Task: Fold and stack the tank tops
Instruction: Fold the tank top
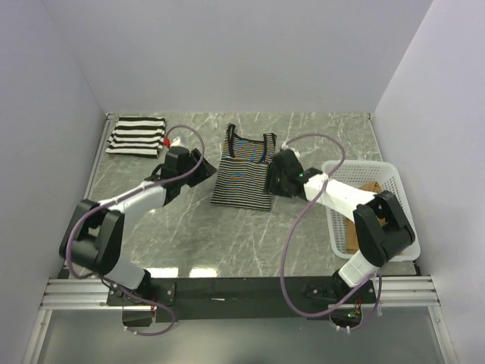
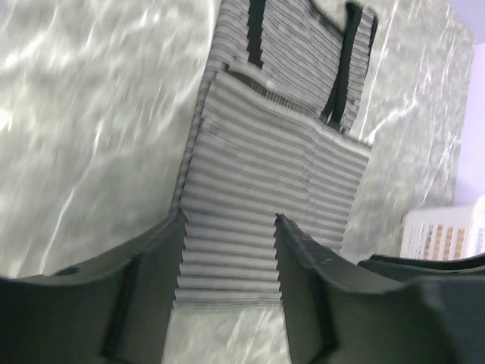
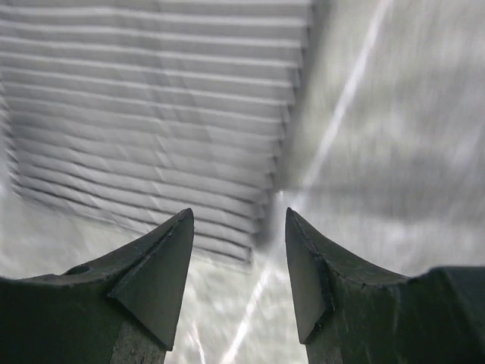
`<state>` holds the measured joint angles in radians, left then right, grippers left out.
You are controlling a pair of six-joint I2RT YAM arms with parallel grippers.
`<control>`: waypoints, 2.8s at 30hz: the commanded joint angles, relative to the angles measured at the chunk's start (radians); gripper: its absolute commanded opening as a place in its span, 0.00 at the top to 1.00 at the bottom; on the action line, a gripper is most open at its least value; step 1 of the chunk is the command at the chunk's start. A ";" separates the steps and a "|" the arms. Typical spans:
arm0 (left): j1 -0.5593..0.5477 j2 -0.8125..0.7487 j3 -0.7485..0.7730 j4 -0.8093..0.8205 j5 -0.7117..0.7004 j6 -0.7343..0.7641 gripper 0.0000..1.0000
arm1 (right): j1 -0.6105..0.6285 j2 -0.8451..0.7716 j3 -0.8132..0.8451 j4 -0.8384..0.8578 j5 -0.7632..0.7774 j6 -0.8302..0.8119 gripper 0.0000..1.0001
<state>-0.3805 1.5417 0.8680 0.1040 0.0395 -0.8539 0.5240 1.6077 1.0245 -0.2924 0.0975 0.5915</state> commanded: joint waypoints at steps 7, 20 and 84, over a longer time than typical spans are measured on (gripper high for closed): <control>-0.098 -0.092 -0.222 0.077 -0.029 -0.068 0.42 | 0.073 -0.081 -0.179 0.110 0.010 0.140 0.42; -0.147 0.001 -0.276 0.132 -0.113 -0.140 0.51 | 0.076 -0.068 -0.293 0.245 -0.022 0.272 0.47; -0.118 -0.382 -0.048 -0.112 -0.195 -0.126 0.99 | -0.074 -0.133 0.069 0.015 -0.421 0.047 1.00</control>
<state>-0.5892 1.0588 0.7609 -0.1337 -0.2699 -1.0397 0.5034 1.3148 0.9691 -0.3252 -0.1726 0.7246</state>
